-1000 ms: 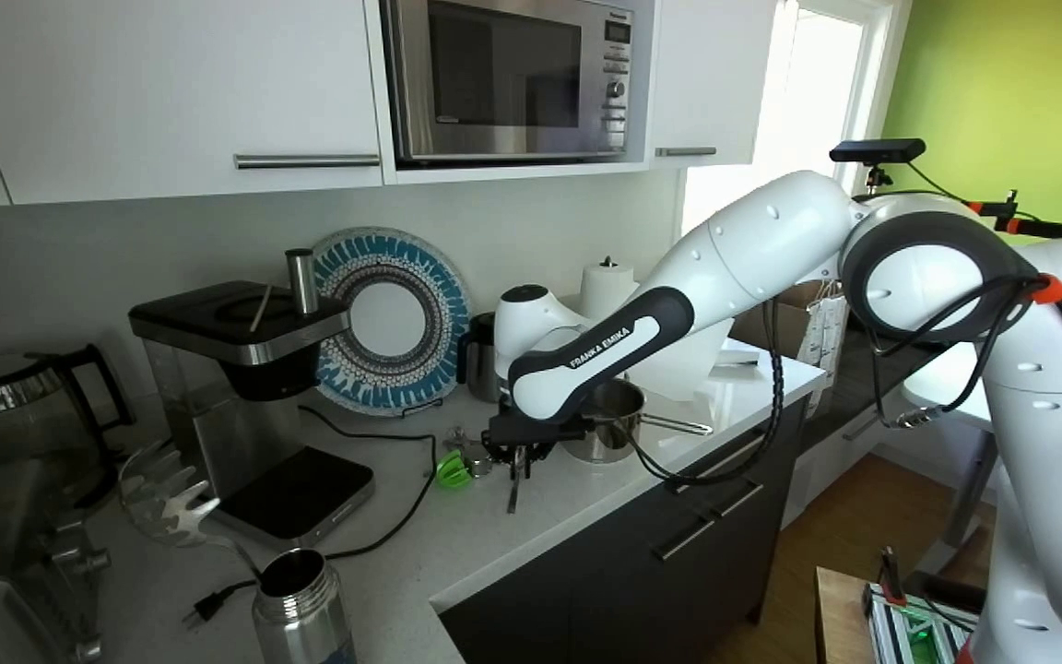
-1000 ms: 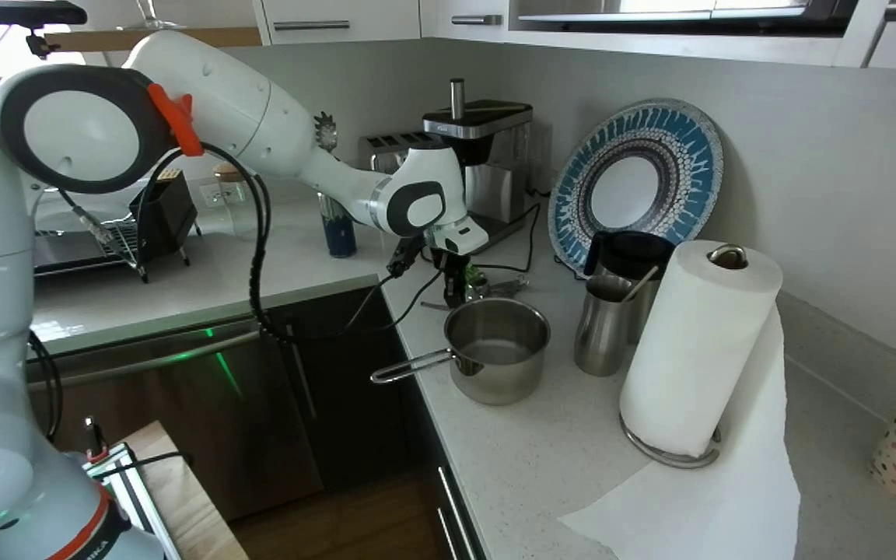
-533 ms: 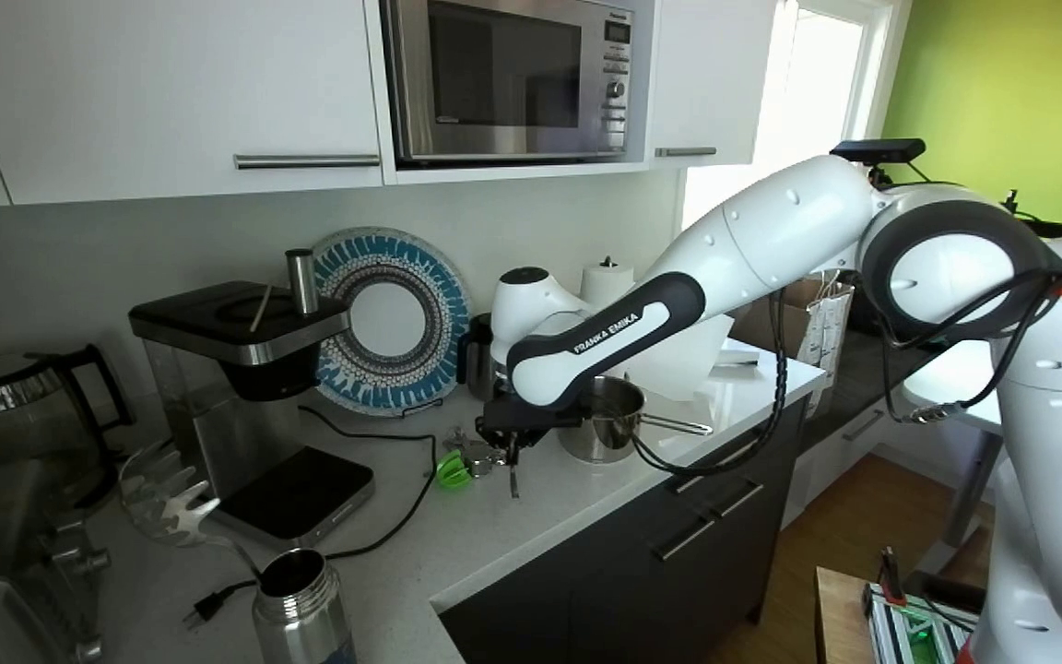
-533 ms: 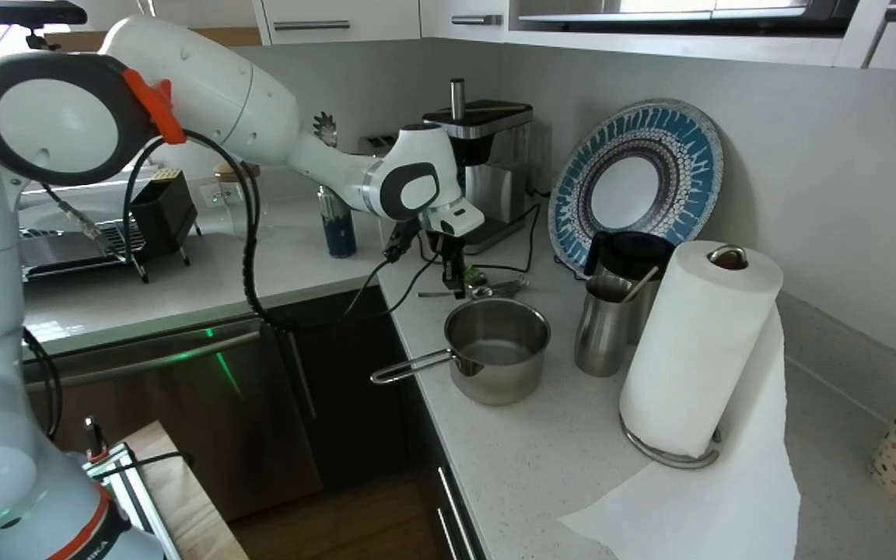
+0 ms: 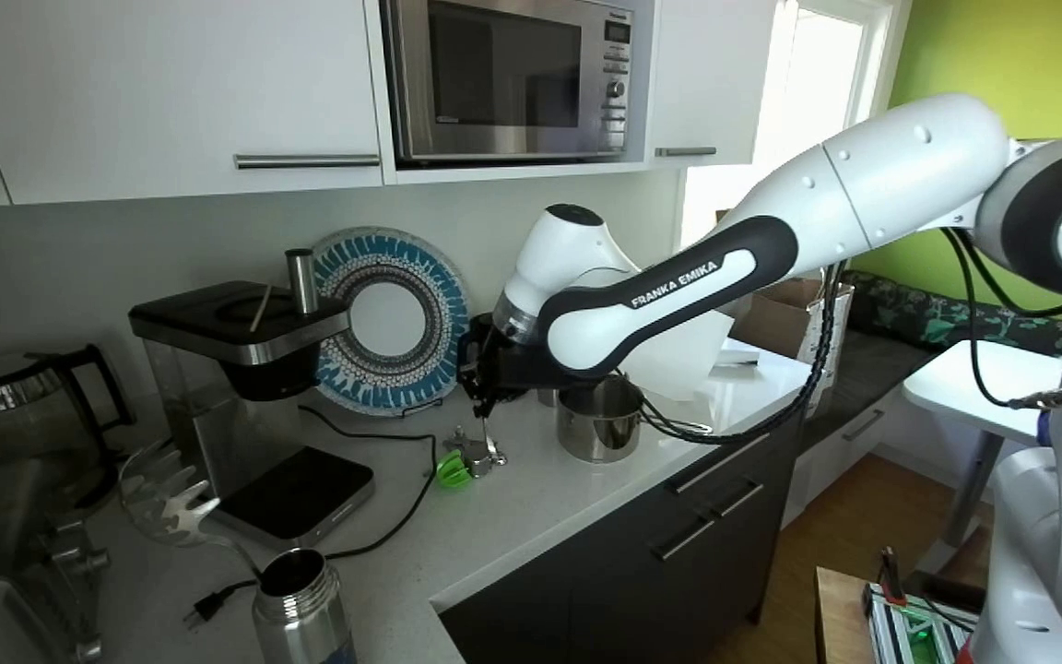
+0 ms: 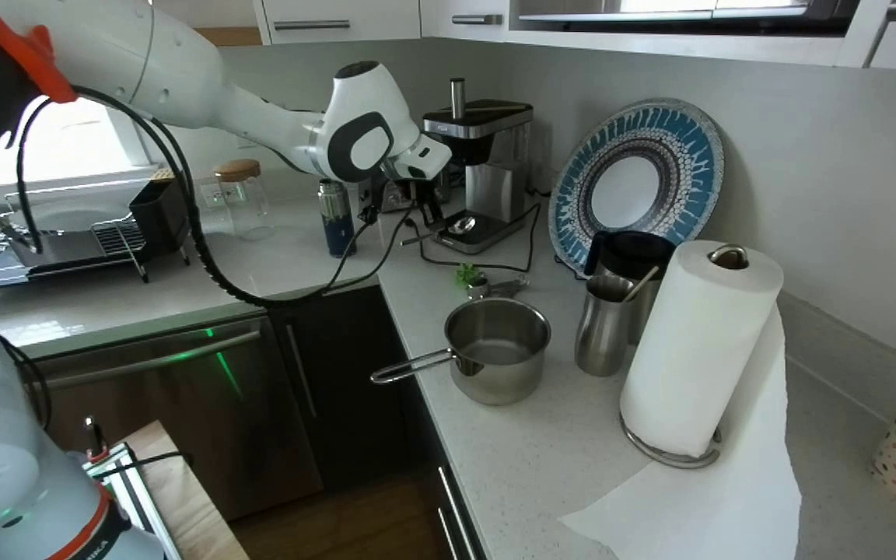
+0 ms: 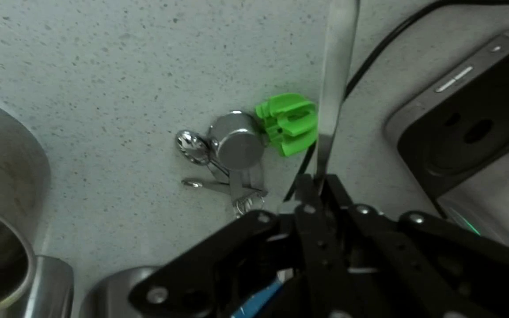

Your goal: Put the silver spoon in the silver pot

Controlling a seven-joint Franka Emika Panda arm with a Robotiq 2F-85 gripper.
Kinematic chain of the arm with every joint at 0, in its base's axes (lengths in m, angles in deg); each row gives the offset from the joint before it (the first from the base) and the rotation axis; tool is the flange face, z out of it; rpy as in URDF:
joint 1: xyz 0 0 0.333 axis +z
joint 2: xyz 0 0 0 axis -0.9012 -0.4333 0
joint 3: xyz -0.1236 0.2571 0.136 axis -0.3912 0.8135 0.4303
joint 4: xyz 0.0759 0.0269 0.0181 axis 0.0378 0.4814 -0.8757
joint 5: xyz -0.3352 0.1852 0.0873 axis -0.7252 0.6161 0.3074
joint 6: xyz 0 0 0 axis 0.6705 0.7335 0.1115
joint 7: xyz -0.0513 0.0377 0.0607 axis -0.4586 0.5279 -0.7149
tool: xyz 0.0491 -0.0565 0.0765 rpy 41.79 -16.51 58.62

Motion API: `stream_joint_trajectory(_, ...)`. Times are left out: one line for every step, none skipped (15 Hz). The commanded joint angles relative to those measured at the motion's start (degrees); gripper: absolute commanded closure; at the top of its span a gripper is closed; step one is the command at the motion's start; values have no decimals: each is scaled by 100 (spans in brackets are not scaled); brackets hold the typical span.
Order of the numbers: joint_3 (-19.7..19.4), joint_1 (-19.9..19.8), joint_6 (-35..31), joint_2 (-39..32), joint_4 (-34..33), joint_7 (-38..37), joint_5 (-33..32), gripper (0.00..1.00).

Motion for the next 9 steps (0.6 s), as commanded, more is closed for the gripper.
stream_joint_trajectory(-17, -80, -713, 740, 844, -185, -152, 98)
stream_joint_trajectory(-19, -146, -858, 868, 987, -271, -129, 98)
stream_joint_trajectory(12, -187, -861, 998, 1131, -52, 117, 98)
stream_joint_trajectory(76, -192, -653, 619, 640, -57, 25, 91)
stream_joint_trajectory(85, -242, -699, 734, 772, -58, 39, 91)
stream_joint_trajectory(92, -274, -721, 815, 865, -54, 45, 91)
stream_joint_trajectory(115, -315, -794, 778, 871, -297, -75, 98)
stream_joint_trajectory(3, -325, -908, 710, 818, -864, -514, 98)
stream_joint_trajectory(-52, -547, -827, 662, 716, -1450, -1273, 98)
